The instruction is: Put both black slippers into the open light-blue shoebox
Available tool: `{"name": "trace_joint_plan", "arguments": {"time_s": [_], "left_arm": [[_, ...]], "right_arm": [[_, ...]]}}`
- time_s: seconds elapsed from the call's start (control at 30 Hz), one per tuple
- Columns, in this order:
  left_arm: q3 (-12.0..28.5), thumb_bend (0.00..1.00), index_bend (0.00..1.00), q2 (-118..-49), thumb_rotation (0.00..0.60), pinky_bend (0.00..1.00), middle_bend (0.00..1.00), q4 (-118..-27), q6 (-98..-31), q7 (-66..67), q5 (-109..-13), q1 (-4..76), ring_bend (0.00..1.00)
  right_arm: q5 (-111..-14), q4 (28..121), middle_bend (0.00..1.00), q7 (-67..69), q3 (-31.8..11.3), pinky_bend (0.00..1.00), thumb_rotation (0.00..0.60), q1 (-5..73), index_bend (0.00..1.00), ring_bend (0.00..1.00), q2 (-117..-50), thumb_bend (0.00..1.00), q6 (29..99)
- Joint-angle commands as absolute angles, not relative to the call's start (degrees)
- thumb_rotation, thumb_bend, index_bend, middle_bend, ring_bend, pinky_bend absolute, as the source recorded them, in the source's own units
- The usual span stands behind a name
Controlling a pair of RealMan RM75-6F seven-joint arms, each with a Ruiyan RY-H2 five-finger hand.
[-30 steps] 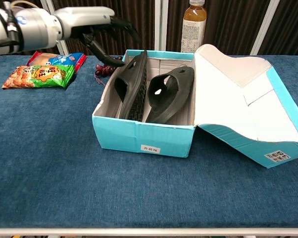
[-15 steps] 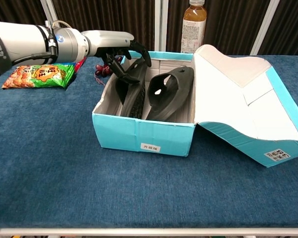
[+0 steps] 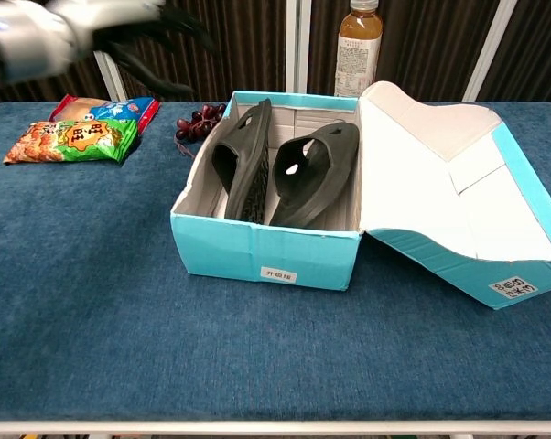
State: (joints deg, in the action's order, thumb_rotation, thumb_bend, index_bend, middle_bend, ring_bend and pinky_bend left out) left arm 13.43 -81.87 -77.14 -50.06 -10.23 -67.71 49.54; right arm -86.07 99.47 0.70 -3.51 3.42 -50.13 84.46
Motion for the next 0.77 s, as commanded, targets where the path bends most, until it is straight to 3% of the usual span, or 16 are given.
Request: {"name": "trace_joint_plan", "arguments": {"time_s": [0.03,0.23,0.5,0.77], "left_arm": [[11.8,0.27,0.25,-75.5,0.600,0.15,0.15,-81.4,-61.6,-5.4,-65.3,39.9,0.00],[7.3,0.24,0.25,-71.7,0.600,0.14,0.15,-84.3,-74.2,2.4,-62.5,28.3,0.00],[2.6,0.21,0.25,-69.5,0.600,0.11,0.15,-90.8,-88.0,4.0,-65.4,15.7,0.00],[-0.9,0.21,0.25,-68.1,0.600,0.11,0.15,-96.2,-92.7,6.1,-70.9,9.9,0.00]], "right_arm": [[-85.8,96.9,0.00,5.7,-3.7,0.00,0.600,4.4,0.00,0.00,-50.9,0.05,82.6],[-87.5,92.6,0.00,10.9,-3.8,0.00,0.600,5.9,0.00,0.00,-53.3,0.06,81.5],[-89.2,90.4,0.01,10.9,-3.8,0.00,0.600,4.4,0.00,0.00,-57.4,0.06,86.3],[-91.3,90.1,0.01,9.8,-2.6,0.00,0.600,3.0,0.00,0.00,-59.2,0.06,89.0]]}}
